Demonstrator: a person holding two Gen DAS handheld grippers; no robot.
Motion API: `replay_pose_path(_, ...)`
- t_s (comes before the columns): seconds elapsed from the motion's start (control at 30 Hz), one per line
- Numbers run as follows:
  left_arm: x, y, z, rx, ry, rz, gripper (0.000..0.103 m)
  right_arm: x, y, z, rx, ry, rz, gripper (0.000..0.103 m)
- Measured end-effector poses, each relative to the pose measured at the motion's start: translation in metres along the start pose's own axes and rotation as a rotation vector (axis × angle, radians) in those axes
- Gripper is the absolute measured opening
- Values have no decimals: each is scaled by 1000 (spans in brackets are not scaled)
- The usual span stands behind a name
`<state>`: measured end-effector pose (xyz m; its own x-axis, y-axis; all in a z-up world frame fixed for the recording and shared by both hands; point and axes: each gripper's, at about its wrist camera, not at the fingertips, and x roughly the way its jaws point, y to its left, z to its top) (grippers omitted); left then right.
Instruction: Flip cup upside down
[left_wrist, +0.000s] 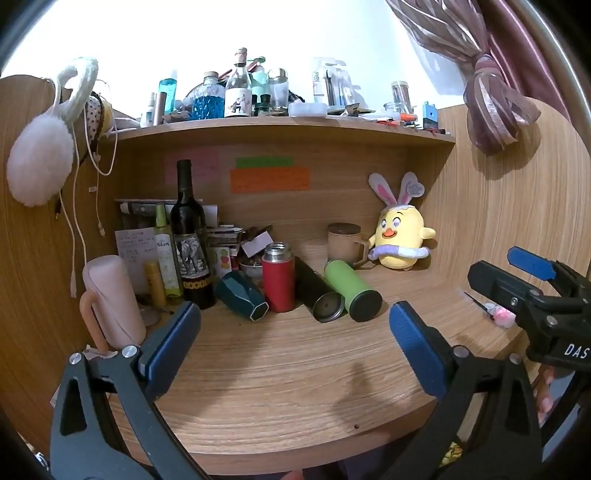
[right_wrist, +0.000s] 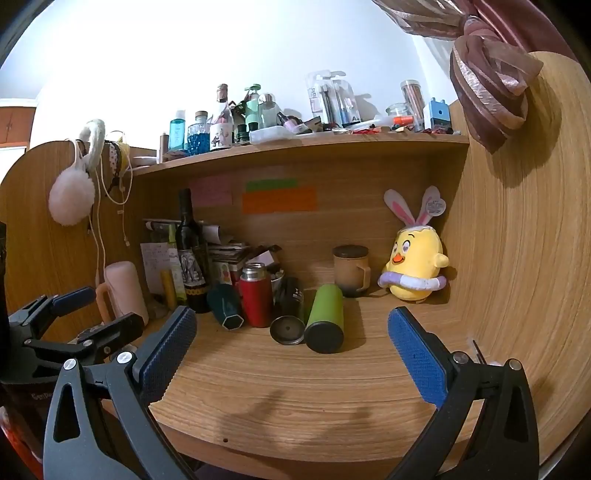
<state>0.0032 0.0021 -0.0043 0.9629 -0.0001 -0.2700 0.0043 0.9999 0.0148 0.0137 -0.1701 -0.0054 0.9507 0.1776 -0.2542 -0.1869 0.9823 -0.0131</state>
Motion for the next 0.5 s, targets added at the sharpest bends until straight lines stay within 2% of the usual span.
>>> replay_pose_path(0.5,-5,-3,1,9,-13,2,103,0,2,0,-4,-2,0,103)
